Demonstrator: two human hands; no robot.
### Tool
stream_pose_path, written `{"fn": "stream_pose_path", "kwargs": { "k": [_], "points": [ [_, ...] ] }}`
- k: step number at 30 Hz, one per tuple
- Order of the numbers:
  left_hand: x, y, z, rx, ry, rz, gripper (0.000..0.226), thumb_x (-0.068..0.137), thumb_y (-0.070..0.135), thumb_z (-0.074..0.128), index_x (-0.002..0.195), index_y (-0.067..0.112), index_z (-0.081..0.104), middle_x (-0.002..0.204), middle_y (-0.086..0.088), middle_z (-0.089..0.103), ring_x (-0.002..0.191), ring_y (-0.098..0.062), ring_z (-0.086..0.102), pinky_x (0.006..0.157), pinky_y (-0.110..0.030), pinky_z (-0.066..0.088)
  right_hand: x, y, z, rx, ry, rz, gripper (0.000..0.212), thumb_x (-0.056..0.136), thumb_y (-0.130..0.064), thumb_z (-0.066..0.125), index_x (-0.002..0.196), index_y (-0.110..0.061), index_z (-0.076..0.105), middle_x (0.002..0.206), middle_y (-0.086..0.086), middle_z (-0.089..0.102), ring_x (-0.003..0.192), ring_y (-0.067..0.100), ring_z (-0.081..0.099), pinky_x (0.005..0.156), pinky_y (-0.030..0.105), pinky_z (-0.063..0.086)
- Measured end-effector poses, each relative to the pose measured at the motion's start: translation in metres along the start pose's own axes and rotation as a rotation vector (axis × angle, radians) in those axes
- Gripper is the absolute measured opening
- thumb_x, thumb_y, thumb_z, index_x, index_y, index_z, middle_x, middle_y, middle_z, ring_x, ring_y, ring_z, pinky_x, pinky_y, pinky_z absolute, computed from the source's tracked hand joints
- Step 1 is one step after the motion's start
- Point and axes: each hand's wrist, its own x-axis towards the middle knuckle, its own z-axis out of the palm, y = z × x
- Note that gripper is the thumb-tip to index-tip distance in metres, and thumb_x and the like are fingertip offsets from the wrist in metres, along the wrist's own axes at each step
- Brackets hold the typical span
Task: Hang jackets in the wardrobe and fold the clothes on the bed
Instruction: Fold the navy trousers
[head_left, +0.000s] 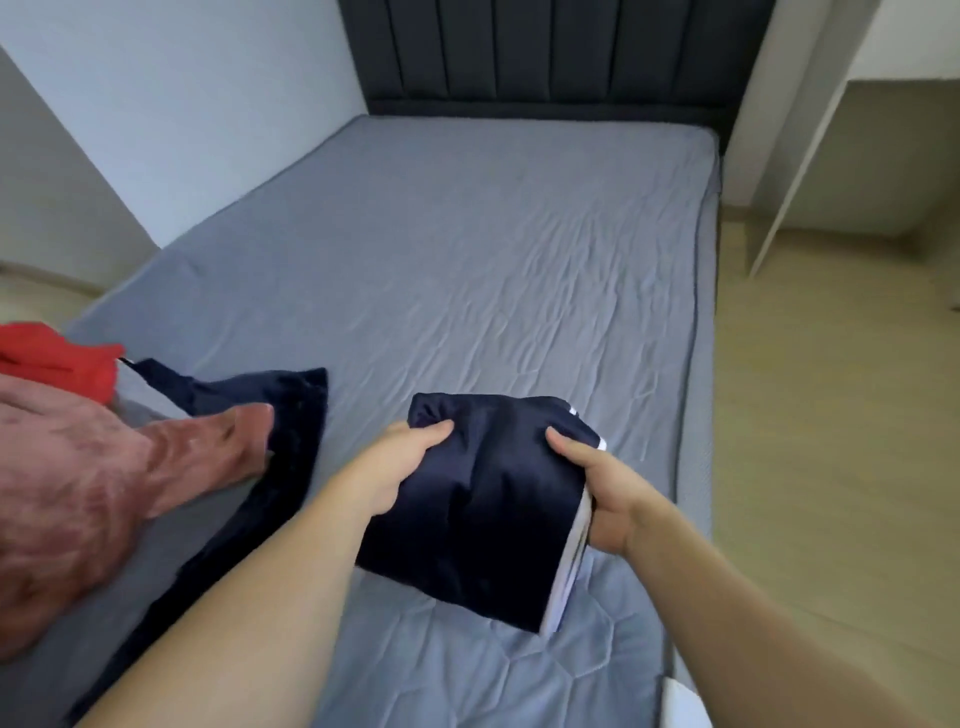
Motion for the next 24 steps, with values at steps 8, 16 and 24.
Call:
{"fn": "stream_pose_path", "kwargs": {
  "k": [8, 16, 24],
  "points": [
    [-0.283, 0.212, -0.136, -0.31, 0.031, -0.006, 0.036, 0.083, 0.034, 0.074, 0.111, 0.011, 0.071, 0.105, -0.011, 0.074, 0.1, -0.028, 0.07, 0.097, -0.041, 0.05, -0.258, -0.162, 0.202, -0.312, -0.115, -0.119, 0.034, 0.09, -0.037, 0.062, 0.114, -0.014, 0.069, 0.108, 0.01, 0.073, 0.095, 0.025, 0.071, 0.081, 0.036, 0.055],
    [-0.501, 0.282, -0.328, -0.501, -0.005, 0.205, 0.036, 0.07, 0.033, 0.075, 0.101, 0.016, 0.073, 0.107, -0.007, 0.074, 0.088, -0.022, 0.072, 0.084, -0.035, 0.051, -0.422, -0.167, 0.452, -0.54, -0.291, -0.419, 0.032, 0.091, -0.035, 0.065, 0.117, -0.017, 0.067, 0.108, 0.008, 0.073, 0.098, 0.024, 0.071, 0.078, 0.035, 0.057],
    [-0.629, 0.309, -0.519, -0.469, 0.139, 0.48, 0.028, 0.088, 0.021, 0.067, 0.115, 0.014, 0.068, 0.11, -0.004, 0.074, 0.104, -0.02, 0.069, 0.09, -0.034, 0.051, -0.499, -0.143, 0.669, -0.638, -0.501, -0.574, 0.03, 0.093, -0.023, 0.063, 0.121, -0.012, 0.065, 0.112, 0.011, 0.071, 0.101, 0.025, 0.07, 0.078, 0.035, 0.06]
  ]
}}
